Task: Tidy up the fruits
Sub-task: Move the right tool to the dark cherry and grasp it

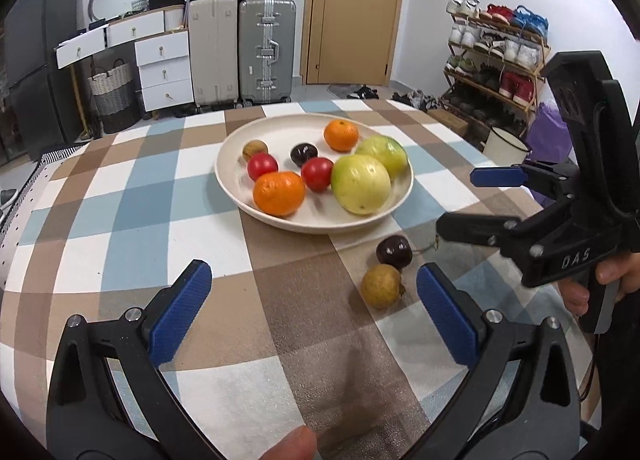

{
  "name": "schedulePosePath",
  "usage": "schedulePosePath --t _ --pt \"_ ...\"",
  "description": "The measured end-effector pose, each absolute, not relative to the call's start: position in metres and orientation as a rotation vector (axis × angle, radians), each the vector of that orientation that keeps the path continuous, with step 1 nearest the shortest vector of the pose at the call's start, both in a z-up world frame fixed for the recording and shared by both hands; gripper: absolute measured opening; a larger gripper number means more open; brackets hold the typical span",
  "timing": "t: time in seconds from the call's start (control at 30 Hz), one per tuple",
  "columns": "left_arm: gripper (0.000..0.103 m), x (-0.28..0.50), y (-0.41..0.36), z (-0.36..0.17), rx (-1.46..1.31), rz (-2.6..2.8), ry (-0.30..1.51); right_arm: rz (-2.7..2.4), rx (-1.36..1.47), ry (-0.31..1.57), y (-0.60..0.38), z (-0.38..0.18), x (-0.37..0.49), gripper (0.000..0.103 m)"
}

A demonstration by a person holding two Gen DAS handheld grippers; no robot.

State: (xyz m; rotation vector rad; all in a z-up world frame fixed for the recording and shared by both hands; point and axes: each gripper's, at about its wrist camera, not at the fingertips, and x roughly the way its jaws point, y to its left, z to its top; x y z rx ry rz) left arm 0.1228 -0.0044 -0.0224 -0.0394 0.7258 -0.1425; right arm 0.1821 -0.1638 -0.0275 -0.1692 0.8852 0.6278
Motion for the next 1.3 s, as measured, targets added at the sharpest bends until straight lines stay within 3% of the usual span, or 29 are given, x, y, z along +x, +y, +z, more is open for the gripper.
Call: schedulePosePath --t 0.87,1.3 --pt "0.102 0.137 0.017 -0.028 -0.103 -0.106 0.751 0.581 -0.354 0.941 -0.114 -0.063 0.18 0.101" --pt "0.102 0.139 0.019 -0.031 -0.118 -0.106 0.76 0.709 -0.358 0.902 -0.106 -0.059 0.167 0.049"
